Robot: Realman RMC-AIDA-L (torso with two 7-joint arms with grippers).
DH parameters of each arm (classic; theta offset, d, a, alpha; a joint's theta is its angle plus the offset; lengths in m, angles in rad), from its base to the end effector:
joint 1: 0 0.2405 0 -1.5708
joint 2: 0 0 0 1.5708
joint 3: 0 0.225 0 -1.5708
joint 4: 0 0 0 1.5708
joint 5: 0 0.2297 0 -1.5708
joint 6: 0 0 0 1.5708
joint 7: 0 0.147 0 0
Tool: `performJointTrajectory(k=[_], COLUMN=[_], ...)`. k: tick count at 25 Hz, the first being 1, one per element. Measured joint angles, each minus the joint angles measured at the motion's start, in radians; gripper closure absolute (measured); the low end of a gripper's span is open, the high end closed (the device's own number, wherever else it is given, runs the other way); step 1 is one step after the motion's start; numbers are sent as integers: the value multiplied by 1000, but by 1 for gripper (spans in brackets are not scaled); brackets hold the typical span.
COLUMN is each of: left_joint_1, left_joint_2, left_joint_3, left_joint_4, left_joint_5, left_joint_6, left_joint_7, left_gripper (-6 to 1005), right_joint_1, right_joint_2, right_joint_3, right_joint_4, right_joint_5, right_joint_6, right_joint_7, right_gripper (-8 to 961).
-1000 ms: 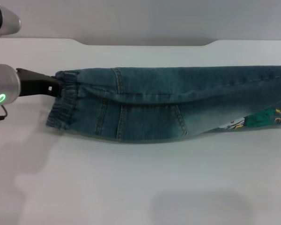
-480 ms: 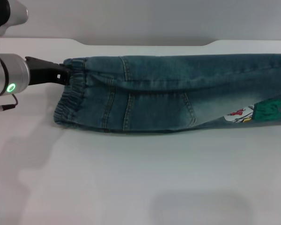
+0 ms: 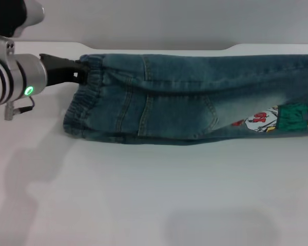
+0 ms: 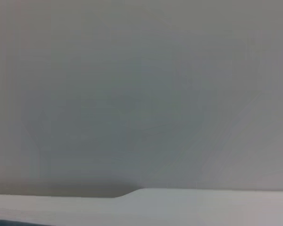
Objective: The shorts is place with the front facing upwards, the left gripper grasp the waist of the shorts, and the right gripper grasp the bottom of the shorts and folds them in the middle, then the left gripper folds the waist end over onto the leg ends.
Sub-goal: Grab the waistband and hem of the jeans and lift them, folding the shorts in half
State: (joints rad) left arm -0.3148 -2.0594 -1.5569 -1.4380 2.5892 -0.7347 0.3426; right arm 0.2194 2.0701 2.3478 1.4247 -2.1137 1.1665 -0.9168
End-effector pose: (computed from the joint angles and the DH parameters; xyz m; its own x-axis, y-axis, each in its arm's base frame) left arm -0.1710 0.3964 0.0252 0.7658 0.5173 0.3819 0.6132 -0.4088 -0.6759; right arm 0.2789 0.3457 0.1761 0.5952 -0.5043 -0.6257 -0.7939 -0.2484 -0.5550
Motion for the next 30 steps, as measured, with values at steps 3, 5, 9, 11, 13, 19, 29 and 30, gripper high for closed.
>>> performJointTrajectory(k=[3,5,9,11,13,19,29,30], left_joint_1=[0,6,26,28,25,29,123,129], left_joint_2=[0,-1,-2,-2,-2,-1,0,0], left_joint_3=[27,33,39,40,40,33,38,38], left_joint_4=[29,33,32,36,46,36,-114,-119], left_joint_5=[0,0,-1,-2,-2,-2,3,3], left_joint_6=[84,123,189,209,219,178,58,53], left_joint_7=[1,-6,-11,-11,-11,-11,-12,-12], left_gripper=[912,912,911,910,874,620,277,252], right_joint_1=[25,37,48,48,43,-10,-168,-181], right_joint_2=[0,1,2,2,3,8,19,18], right_joint_3=[3,2,-3,-3,-7,-62,-287,-331], right_joint_4=[-81,-122,-163,-168,-166,-163,-248,-284], right_joint_5=[5,10,12,18,35,215,839,951], right_joint_6=[-73,-105,-151,-160,-159,-149,-266,-270], right_joint_7=[-90,-128,-160,-178,-202,-368,-1041,-1177], right_gripper=[793,789,780,776,735,500,354,373])
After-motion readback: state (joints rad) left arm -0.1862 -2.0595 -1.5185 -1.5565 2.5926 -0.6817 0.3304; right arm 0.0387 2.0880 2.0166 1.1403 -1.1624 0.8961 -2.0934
